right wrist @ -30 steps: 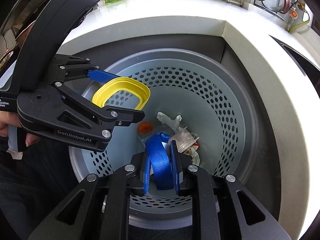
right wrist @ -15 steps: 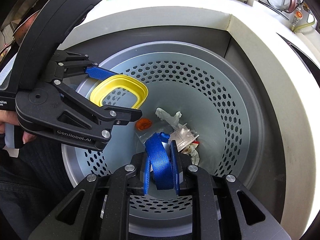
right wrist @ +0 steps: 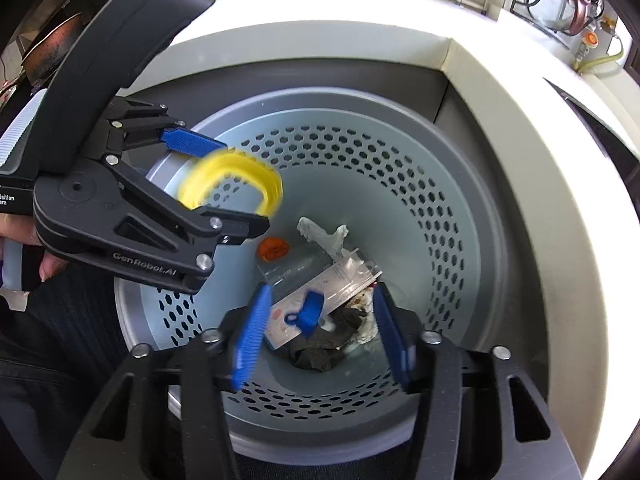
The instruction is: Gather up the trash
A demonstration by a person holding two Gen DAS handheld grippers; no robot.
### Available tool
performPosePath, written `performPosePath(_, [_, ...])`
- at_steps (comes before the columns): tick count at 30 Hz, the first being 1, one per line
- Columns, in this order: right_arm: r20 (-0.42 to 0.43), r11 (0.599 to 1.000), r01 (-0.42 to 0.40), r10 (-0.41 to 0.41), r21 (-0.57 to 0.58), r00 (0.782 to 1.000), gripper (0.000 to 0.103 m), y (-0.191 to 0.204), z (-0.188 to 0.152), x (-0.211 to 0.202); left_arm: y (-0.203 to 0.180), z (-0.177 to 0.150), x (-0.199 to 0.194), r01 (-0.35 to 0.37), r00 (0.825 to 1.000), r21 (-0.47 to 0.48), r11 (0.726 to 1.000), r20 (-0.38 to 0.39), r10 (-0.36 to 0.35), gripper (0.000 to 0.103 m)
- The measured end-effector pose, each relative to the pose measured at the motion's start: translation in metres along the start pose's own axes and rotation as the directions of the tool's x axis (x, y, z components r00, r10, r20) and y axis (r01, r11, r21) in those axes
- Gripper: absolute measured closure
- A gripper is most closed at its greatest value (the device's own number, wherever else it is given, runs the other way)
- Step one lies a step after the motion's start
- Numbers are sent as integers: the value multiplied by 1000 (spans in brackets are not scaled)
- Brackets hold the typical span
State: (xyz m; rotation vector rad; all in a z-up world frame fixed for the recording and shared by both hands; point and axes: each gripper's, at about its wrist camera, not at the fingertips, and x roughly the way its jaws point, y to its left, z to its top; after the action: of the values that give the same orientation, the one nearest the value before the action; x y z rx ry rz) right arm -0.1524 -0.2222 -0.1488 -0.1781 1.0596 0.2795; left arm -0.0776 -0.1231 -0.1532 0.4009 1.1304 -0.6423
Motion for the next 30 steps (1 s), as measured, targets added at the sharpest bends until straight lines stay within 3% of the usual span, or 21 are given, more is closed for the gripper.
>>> performPosePath(3, [7,1000,5,-5,1,1000,46,-1,-1,-6,-2,0,-5,3,1000,5,1000,11,-3,16])
performPosePath(14, [32,999,-8,7,33,999,37,-7,-4,-23,1,2,-36,6,998,-13,1000,69,-5,11])
performPosePath(21, [70,998,-29,24,64,997,20,-7,-3,-33,8,3,-65,-4,993,-58,998,118,11,7])
performPosePath(30, [122,995,-27,15,97,992,9,-12,0,-44,15,5,-98,-3,983,-85,996,181,18,7])
